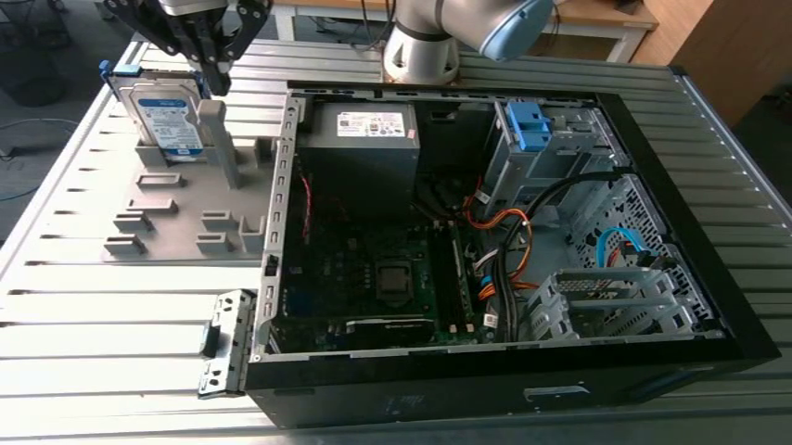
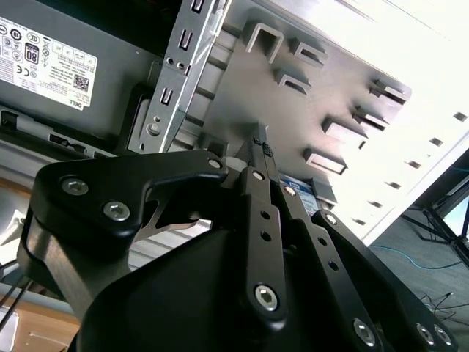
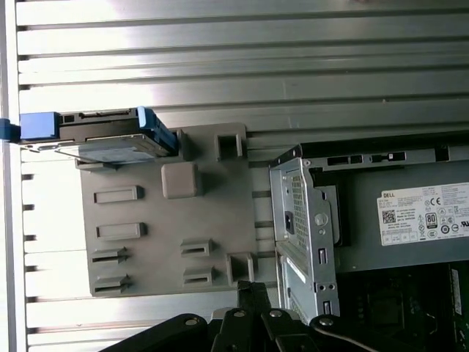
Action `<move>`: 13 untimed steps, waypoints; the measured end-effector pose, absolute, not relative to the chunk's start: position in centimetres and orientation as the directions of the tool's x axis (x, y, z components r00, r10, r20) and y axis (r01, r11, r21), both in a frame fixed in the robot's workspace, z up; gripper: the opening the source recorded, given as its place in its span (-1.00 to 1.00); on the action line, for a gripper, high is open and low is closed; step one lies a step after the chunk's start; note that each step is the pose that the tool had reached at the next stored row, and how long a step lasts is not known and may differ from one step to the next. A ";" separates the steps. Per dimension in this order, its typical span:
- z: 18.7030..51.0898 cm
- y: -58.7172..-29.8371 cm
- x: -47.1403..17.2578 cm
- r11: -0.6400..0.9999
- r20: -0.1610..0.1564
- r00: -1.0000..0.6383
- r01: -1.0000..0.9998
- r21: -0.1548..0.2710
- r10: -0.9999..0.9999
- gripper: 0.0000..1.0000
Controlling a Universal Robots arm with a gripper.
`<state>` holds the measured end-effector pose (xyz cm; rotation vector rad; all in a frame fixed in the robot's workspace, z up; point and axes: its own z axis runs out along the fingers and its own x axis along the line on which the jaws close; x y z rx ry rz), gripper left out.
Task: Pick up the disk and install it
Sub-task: 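Reach for the disk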
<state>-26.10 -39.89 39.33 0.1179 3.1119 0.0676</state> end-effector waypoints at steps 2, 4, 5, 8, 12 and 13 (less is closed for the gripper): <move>39.3 -39.9 -26.3 0.996 -0.025 -0.997 0.075 0.044 0.076 -0.79; 39.3 -39.9 -26.4 0.996 -0.025 -0.997 0.075 0.044 0.076 -0.79; 39.3 -39.9 -26.5 0.996 -0.025 -0.997 0.075 0.044 0.076 -0.79; 39.3 -39.9 -26.8 0.996 -0.025 -0.997 0.075 0.044 0.076 -0.79; 39.3 -39.9 -27.1 0.996 -0.025 -0.997 0.075 0.044 0.076 -0.79; 39.3 -39.9 -27.1 0.996 -0.025 -0.997 0.075 0.044 0.076 -0.79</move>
